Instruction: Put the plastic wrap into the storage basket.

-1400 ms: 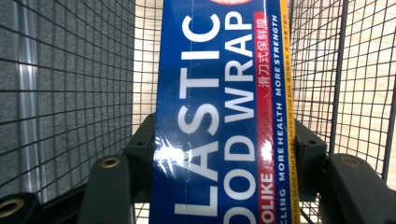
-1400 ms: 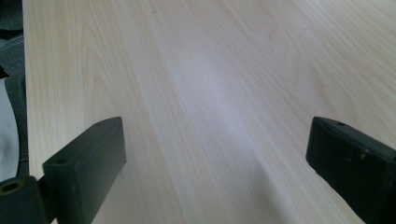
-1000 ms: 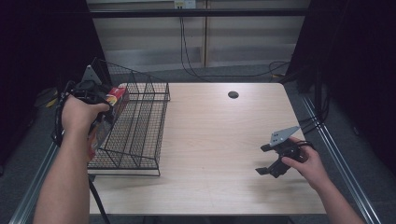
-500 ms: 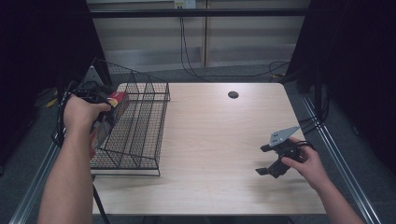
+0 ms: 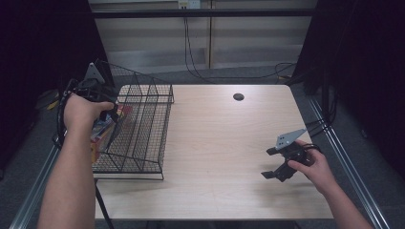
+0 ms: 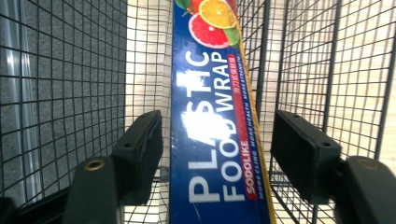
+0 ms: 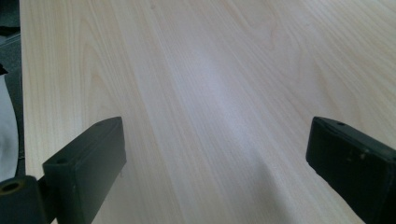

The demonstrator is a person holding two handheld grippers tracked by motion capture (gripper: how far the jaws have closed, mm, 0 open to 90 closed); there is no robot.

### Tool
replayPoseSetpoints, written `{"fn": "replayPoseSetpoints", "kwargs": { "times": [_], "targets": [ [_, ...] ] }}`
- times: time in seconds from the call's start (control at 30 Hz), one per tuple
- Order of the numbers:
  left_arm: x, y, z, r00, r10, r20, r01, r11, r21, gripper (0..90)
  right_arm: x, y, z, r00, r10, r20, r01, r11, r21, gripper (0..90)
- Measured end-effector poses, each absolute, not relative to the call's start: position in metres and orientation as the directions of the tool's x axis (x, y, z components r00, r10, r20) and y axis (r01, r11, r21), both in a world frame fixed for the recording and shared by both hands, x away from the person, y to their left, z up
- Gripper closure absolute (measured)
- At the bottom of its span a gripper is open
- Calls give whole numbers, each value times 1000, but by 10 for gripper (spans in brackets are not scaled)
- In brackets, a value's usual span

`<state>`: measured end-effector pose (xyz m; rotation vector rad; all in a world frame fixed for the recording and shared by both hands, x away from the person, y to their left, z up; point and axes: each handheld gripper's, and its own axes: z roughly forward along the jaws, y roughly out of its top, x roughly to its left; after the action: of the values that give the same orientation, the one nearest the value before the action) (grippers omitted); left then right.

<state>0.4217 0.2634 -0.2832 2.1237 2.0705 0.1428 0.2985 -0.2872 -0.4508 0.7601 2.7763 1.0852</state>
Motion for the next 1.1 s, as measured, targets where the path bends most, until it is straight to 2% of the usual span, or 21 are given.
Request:
{"fn": "replayPoseSetpoints", "kwargs": {
  "times": [0.17, 0.37, 0.67, 1.1],
  "targets": [
    [418, 259, -272, 35, 997, -71, 972, -18, 236, 272, 299, -288, -450, -873, 474, 112, 424, 628, 653, 43],
    [413, 248, -255, 100, 991, -89, 959, -71, 276, 235, 298, -289, -448, -872, 477, 108, 423, 625, 656, 44],
    [409, 227, -239, 160, 981, -109, 941, -119, 317, 217, 295, -288, -445, -875, 473, 105, 416, 623, 663, 44],
    [413, 197, -238, 235, 963, -134, 922, -177, 343, 212, 295, -288, -445, -875, 473, 105, 416, 623, 662, 43]
  ]
}}
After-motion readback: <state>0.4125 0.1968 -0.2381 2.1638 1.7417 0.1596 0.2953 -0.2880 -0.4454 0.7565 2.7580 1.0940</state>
